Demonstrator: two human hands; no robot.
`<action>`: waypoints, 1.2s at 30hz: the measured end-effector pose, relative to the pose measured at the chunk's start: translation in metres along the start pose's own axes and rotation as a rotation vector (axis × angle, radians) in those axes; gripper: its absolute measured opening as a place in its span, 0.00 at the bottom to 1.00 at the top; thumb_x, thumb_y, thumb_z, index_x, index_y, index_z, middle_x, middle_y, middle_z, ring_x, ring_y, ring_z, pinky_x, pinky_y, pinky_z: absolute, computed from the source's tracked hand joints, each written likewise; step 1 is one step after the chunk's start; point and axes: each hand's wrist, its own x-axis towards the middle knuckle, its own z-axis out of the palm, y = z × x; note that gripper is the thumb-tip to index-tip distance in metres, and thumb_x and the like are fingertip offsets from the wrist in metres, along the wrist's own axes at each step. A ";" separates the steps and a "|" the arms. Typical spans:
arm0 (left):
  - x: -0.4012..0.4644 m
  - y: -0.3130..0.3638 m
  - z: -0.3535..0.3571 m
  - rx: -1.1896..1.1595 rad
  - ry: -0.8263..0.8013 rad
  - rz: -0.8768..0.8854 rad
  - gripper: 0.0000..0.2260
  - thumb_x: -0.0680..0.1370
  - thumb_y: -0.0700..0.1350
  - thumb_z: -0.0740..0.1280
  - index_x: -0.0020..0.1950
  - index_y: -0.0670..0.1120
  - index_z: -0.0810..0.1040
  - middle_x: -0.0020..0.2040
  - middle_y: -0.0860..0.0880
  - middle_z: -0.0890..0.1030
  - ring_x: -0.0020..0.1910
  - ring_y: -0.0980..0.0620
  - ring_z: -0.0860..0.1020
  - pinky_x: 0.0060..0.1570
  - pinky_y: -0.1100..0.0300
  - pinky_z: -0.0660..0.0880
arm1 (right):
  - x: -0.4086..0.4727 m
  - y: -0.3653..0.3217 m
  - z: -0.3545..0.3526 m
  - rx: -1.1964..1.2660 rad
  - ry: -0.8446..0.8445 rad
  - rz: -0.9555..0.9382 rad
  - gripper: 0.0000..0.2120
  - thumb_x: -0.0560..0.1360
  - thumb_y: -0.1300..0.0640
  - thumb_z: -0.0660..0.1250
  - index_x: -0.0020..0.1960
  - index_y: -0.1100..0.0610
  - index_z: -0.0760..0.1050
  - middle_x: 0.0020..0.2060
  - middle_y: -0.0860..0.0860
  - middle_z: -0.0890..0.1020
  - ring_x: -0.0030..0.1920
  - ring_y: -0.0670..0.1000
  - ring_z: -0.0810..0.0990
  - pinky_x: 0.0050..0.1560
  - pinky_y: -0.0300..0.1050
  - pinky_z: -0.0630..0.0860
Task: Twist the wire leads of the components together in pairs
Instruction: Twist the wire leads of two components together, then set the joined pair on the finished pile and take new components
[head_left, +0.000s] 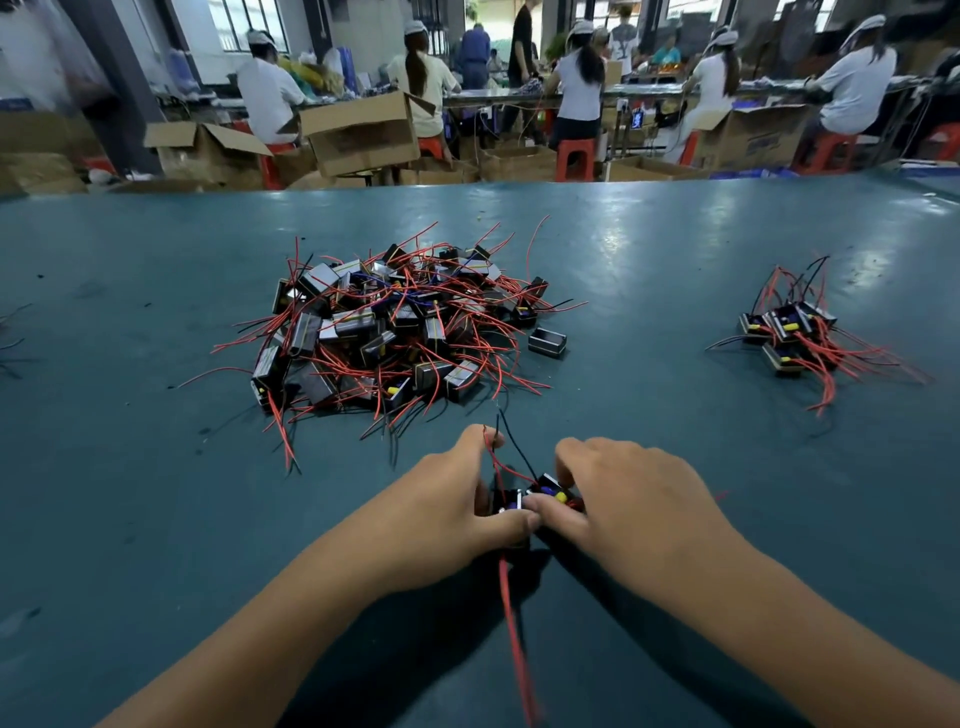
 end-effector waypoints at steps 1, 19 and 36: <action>0.000 0.001 0.000 -0.049 -0.002 -0.018 0.29 0.74 0.62 0.71 0.70 0.57 0.61 0.38 0.49 0.81 0.31 0.58 0.75 0.33 0.60 0.70 | -0.001 0.001 -0.001 0.043 -0.013 0.010 0.19 0.77 0.32 0.55 0.47 0.48 0.65 0.44 0.46 0.75 0.48 0.52 0.78 0.39 0.47 0.66; 0.005 -0.005 -0.014 -0.150 0.316 -0.062 0.17 0.78 0.38 0.62 0.65 0.52 0.70 0.40 0.51 0.82 0.32 0.53 0.79 0.35 0.56 0.76 | -0.001 0.016 -0.010 0.050 -0.116 0.137 0.19 0.68 0.38 0.64 0.49 0.50 0.65 0.43 0.46 0.71 0.44 0.53 0.71 0.45 0.48 0.67; 0.010 -0.010 -0.012 -0.119 0.503 0.118 0.08 0.80 0.41 0.66 0.49 0.55 0.77 0.39 0.57 0.78 0.34 0.54 0.74 0.35 0.66 0.69 | 0.108 0.233 -0.037 -0.219 0.106 0.786 0.27 0.75 0.46 0.70 0.67 0.58 0.69 0.64 0.63 0.74 0.63 0.64 0.73 0.59 0.54 0.71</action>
